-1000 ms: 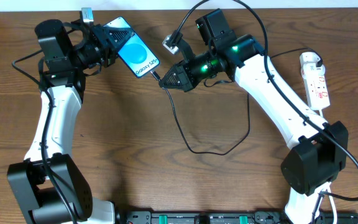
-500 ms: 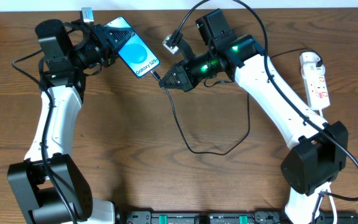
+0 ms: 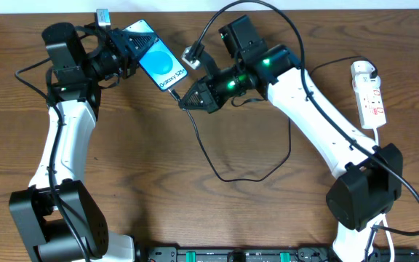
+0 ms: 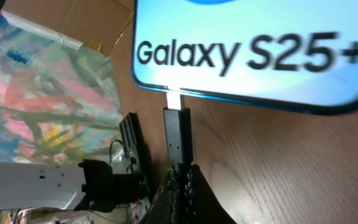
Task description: Plug charger to phone and switch on socket
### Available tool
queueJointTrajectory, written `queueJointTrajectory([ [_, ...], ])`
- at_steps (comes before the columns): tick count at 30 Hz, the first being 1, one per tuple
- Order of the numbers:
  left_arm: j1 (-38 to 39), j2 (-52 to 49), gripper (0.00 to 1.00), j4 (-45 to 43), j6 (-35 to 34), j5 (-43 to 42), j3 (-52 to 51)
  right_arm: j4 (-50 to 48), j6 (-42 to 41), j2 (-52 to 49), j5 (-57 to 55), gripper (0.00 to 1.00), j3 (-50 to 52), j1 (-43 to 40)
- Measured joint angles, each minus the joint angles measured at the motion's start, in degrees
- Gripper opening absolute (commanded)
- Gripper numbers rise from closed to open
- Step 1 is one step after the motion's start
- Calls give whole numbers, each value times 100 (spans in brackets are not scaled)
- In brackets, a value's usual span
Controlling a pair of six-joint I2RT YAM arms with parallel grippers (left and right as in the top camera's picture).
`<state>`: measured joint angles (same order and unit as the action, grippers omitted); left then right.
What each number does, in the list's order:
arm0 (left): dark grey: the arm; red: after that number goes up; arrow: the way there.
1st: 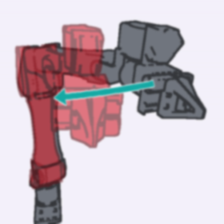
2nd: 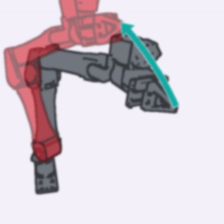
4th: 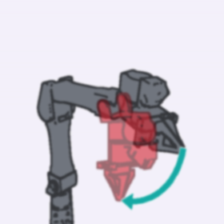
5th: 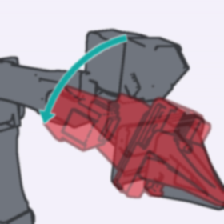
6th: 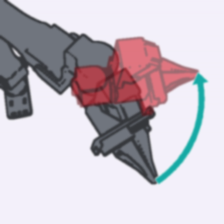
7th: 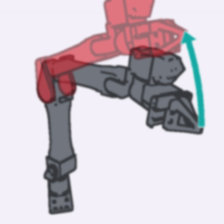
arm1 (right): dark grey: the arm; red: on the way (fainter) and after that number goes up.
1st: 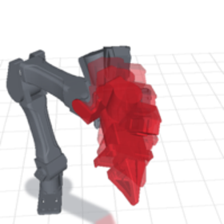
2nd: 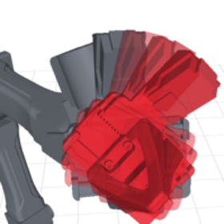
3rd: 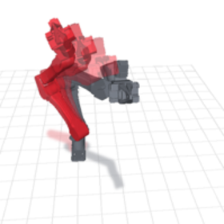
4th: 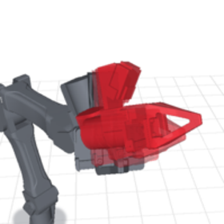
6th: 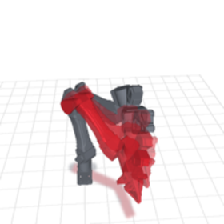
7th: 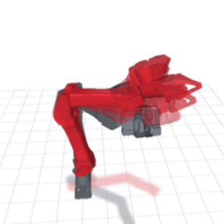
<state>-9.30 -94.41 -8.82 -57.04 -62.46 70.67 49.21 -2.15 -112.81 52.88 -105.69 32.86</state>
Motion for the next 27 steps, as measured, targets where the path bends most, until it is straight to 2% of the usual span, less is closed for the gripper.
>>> queueJointTrajectory([
  [27,9,0,7,2,0,133,0,153,-175,0,-142,1,0,-348],
])
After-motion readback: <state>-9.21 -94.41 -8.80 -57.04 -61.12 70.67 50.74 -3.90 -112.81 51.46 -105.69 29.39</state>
